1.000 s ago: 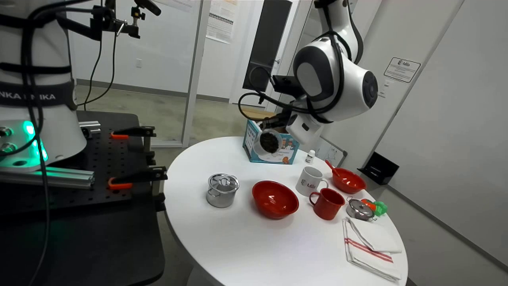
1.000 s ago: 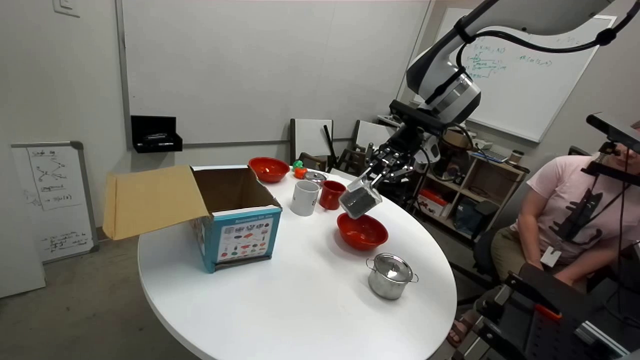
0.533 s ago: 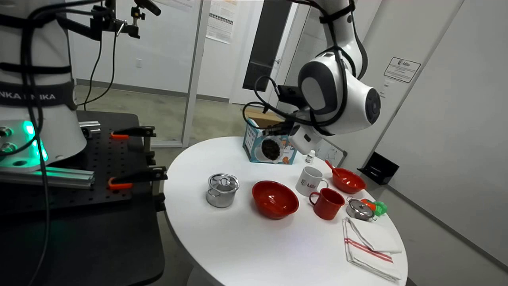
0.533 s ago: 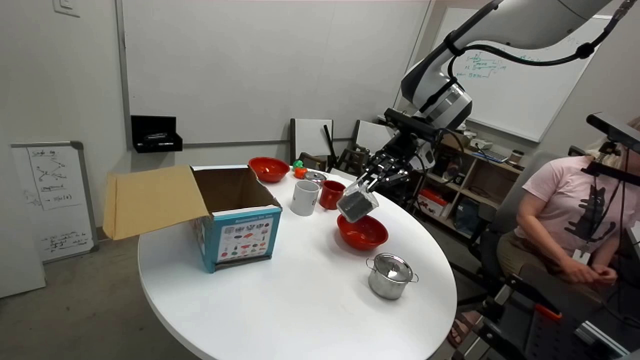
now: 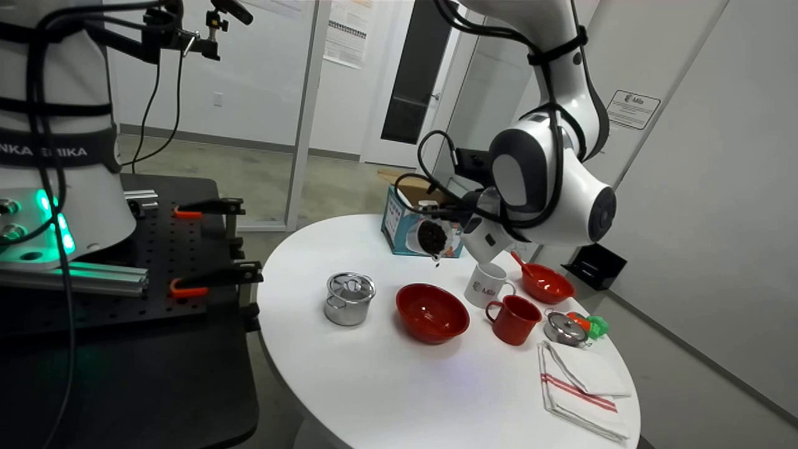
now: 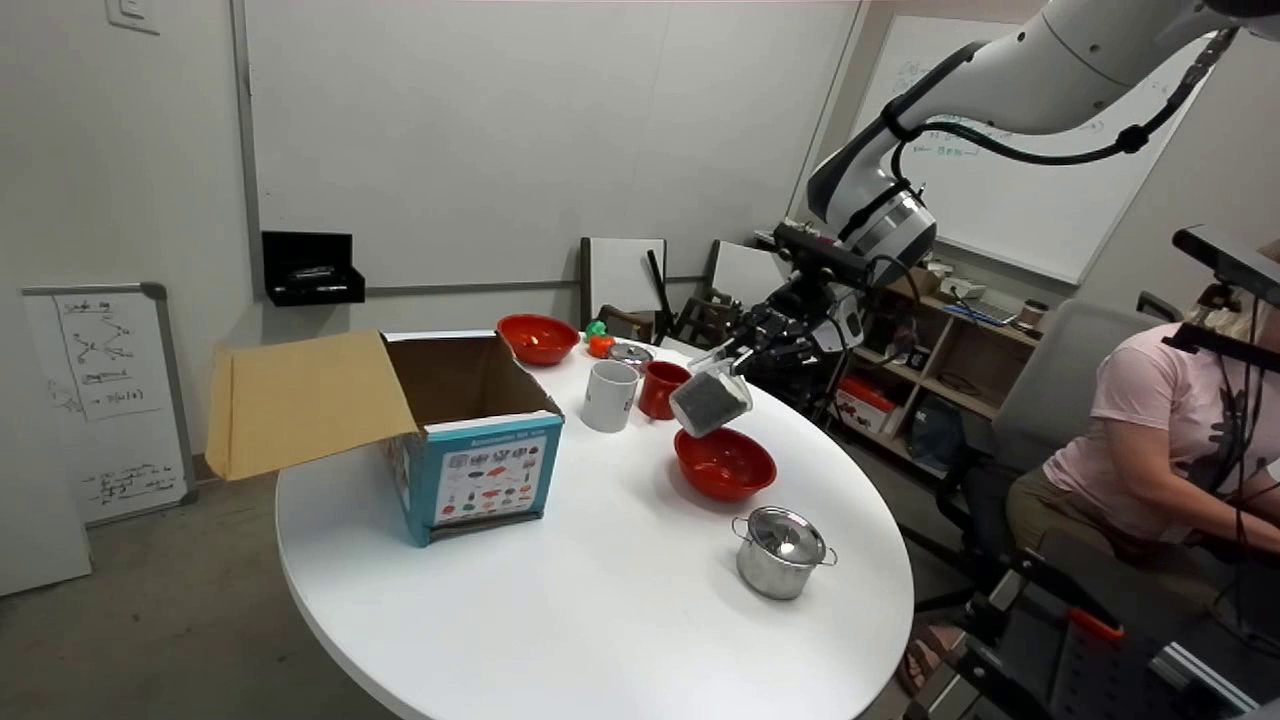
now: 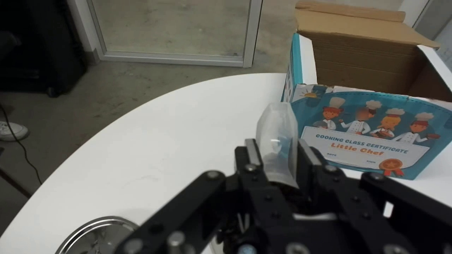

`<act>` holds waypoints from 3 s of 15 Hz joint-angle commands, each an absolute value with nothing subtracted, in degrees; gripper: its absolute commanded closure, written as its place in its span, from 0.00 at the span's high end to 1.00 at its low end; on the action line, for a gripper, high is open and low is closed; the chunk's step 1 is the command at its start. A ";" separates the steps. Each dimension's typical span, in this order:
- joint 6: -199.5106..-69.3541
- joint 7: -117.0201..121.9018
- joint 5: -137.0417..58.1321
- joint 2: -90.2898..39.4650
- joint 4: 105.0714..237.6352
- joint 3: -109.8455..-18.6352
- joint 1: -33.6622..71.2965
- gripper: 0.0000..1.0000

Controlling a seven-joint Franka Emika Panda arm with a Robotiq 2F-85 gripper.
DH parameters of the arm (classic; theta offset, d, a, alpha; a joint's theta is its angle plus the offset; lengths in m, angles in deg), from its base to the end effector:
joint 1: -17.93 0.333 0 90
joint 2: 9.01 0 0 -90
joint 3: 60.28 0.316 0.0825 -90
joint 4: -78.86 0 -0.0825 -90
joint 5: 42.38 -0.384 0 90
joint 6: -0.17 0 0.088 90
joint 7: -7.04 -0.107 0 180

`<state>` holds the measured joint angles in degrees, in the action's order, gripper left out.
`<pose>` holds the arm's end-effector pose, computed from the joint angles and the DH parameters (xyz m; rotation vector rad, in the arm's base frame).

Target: Pour some contents of the jug into the bowl

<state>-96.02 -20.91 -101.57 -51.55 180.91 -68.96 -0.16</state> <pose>0.5559 -0.1842 0.1313 -1.5696 1.5333 0.9020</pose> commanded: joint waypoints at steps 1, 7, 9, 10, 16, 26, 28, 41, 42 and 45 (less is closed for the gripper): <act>-90.58 -21.93 -104.39 -55.44 177.13 -69.86 -1.53 0.09; -88.27 -21.97 -106.62 -58.03 176.07 -71.28 -2.61 0.09; -87.45 -21.73 -107.14 -58.57 175.63 -71.39 -2.91 0.09; -86.91 -21.50 -107.57 -58.86 175.36 -71.28 -3.18 0.09; -82.86 -21.08 -110.06 -60.08 174.08 -71.11 -3.99 0.09; -78.91 -20.35 -113.52 -61.61 172.77 -71.17 -4.54 0.09; -77.86 -20.10 -114.04 -61.92 172.48 -71.06 -4.78 0.09; -72.78 -19.33 -116.86 -63.74 170.68 -71.29 -5.31 0.09; -72.78 -19.30 -116.97 -63.86 170.55 -71.30 -5.30 0.09; -73.38 -19.41 -116.51 -63.97 170.37 -71.73 -4.90 0.09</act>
